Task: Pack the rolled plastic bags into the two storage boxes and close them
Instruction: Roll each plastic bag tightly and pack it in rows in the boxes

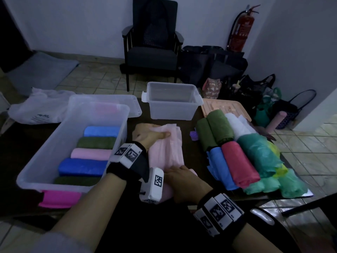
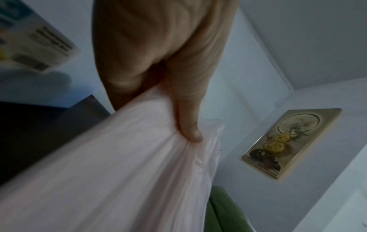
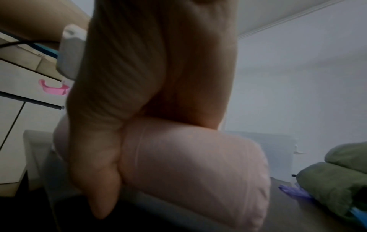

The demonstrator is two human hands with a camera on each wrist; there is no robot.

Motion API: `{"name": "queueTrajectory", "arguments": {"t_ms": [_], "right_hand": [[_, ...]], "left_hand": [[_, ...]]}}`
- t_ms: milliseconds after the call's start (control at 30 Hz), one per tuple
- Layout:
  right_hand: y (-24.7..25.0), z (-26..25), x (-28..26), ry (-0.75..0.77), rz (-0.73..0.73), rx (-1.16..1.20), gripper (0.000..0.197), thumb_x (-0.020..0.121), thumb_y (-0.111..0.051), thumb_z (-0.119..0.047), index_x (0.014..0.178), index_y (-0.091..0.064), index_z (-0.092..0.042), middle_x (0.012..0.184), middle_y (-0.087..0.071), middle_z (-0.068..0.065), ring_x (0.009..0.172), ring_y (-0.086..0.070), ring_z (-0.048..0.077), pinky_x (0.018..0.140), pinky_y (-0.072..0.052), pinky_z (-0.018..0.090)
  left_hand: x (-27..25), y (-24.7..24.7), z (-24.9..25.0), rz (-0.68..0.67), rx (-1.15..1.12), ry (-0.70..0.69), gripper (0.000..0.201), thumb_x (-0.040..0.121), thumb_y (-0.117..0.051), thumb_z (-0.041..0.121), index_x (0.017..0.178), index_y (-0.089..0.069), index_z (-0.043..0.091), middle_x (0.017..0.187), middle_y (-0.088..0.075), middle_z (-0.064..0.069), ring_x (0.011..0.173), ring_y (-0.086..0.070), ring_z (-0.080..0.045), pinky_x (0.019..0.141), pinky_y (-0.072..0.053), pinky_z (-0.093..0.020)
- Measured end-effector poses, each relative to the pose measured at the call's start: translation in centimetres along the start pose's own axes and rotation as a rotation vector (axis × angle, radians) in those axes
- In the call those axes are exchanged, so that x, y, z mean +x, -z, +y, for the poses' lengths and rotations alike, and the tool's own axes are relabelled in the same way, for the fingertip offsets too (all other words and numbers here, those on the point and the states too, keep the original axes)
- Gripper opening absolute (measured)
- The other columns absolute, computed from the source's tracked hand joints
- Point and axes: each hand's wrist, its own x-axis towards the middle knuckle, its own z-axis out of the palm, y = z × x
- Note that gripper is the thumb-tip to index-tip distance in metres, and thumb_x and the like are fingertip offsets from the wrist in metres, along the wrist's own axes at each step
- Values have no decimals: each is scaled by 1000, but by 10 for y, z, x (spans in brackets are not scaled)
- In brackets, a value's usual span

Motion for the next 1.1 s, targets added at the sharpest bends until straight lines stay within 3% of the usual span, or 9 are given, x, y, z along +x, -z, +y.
{"name": "queueTrajectory", "arguments": {"t_ms": [267, 333, 400, 500, 567, 700, 767, 933, 1100], "right_hand": [[-3, 6, 7, -29, -32, 45, 63, 73, -66, -17, 133, -48, -29, 123, -56, 5, 116, -50, 25, 96, -32, 37], [-1, 9, 7, -23, -42, 62, 58, 75, -66, -19, 130, -50, -25, 123, -56, 5, 117, -50, 24, 97, -32, 36], [2, 12, 8, -4, -40, 98, 53, 77, -67, -21, 128, -52, -23, 125, -56, 4, 117, -49, 23, 98, -31, 35], [4, 16, 7, 37, -34, 117, 54, 78, -67, -24, 129, -52, -25, 123, -55, 3, 115, -48, 22, 94, -32, 37], [2, 20, 4, 39, -34, 111, 57, 78, -68, -30, 132, -48, -30, 121, -52, 4, 113, -46, 23, 93, -34, 39], [0, 27, 3, 17, -31, 158, 66, 77, -69, -35, 136, -41, -28, 126, -51, 3, 117, -46, 21, 100, -34, 40], [2, 29, 3, 16, -28, 166, 65, 77, -70, -34, 135, -44, -24, 127, -53, 2, 118, -48, 20, 102, -34, 39], [4, 26, 3, 35, -41, 167, 52, 77, -70, -31, 124, -53, -21, 122, -56, 3, 112, -50, 18, 97, -38, 34], [5, 20, 12, 39, -137, 194, 55, 76, -71, -28, 127, -52, -20, 124, -57, 5, 113, -53, 20, 90, -41, 30]], "left_hand": [[13, -2, 6, 145, 182, -219, 37, 79, -73, 21, 113, -61, 14, 123, -58, -4, 110, -52, -15, 89, -38, -26], [13, -6, 5, 197, 443, -345, 35, 82, -70, 23, 115, -59, 17, 126, -54, -6, 116, -50, -20, 96, -42, -32], [7, -14, 0, 113, 829, -440, 30, 86, -63, 22, 116, -59, 20, 127, -50, -7, 118, -46, -24, 97, -42, -35], [-5, -26, -14, 51, 1458, -449, 33, 90, -54, 19, 122, -55, 13, 131, -39, -12, 118, -38, -27, 97, -35, -38], [-7, -30, -23, 75, 1604, -477, 37, 88, -55, 17, 124, -53, 10, 138, -30, -13, 124, -32, -30, 101, -30, -42], [4, -26, -37, -15, 1431, -544, 35, 91, -52, 20, 126, -53, 16, 138, -33, -11, 124, -36, -27, 101, -36, -38], [11, -23, -45, -166, 1265, -432, 41, 95, -46, 31, 134, -46, 20, 143, -31, -12, 130, -33, -27, 105, -35, -40], [28, -26, -67, -479, 1135, -230, 64, 97, -36, 46, 150, -4, 31, 157, 12, -10, 145, 9, -30, 117, -2, -45], [33, -30, -66, -512, 1168, -237, 67, 95, -34, 52, 149, 3, 35, 156, 19, -8, 143, 16, -33, 115, 1, -48]]}}
